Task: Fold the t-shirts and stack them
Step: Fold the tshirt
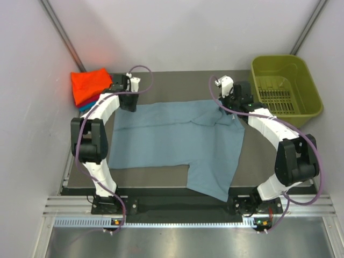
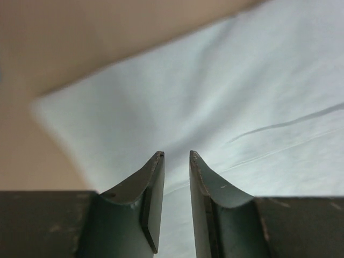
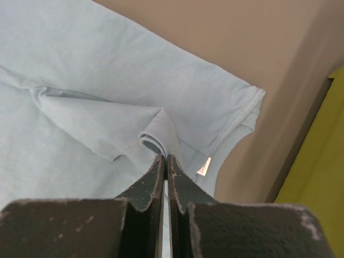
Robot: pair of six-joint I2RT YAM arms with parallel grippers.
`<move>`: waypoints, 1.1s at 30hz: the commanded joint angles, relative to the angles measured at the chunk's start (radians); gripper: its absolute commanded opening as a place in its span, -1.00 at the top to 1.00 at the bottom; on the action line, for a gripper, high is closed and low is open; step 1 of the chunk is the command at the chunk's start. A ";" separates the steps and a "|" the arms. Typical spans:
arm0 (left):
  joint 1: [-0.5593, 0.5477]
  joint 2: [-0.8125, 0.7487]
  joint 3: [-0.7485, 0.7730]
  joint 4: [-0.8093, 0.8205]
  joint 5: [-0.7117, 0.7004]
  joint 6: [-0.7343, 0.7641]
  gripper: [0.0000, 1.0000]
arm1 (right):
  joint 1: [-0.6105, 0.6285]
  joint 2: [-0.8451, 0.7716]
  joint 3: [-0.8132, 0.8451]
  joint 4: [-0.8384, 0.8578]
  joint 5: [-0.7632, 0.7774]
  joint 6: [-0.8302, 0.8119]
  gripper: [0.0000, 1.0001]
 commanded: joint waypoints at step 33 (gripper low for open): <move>-0.013 0.040 -0.020 -0.150 0.071 -0.087 0.50 | 0.162 0.106 0.072 -0.009 -0.158 -0.097 0.04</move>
